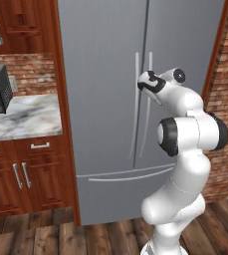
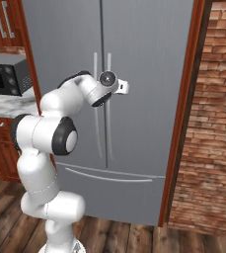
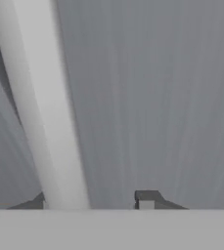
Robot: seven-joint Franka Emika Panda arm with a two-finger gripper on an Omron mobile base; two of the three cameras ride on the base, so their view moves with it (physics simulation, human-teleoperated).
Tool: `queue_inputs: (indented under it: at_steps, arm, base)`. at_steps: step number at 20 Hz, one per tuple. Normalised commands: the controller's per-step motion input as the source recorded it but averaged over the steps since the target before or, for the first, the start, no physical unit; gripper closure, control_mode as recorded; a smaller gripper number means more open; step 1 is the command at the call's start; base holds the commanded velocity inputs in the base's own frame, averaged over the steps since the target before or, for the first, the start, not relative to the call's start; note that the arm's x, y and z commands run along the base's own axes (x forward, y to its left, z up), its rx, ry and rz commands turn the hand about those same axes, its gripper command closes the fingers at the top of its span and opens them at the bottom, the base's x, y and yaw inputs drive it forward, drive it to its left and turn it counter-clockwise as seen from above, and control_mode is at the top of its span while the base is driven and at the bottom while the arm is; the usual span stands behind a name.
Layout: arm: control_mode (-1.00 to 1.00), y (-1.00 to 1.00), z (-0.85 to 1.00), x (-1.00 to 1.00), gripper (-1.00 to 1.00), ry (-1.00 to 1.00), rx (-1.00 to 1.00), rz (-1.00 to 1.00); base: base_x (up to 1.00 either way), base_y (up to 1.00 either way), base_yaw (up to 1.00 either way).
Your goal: Retrieve the peach and orange from the fridge and place them into the bowl on the dining table.
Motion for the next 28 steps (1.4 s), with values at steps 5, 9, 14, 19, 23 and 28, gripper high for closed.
queue_inputs:
  at_steps: [5,9,14,19,23,28]
  arm:
    - [-1.0,-0.23,0.0,-0.78,1.0,0.21,0.0,0.0]
    - [-1.0,-0.54,0.0,-1.0,1.0,0.18,0.0,0.0]
    - [-1.0,-0.64,0.0,-1.0,1.0,0.03,0.0,0.0]
    - [-1.0,-0.63,0.0,-0.98,1.0,-0.04,0.0,0.0]
    - [-1.0,-0.54,0.01,-0.63,-1.0,0.0,0.0,0.0]
    - [-1.0,-0.32,0.15,-0.61,-1.0,0.0,0.0,-0.03]
  base:
    - [0.0,0.0,0.0]
    - [0.0,0.0,0.0]
    - [0.0,0.0,0.0]
    - [0.0,0.0,0.0]
    - [0.0,0.0,0.0]
    - [0.0,0.0,0.0]
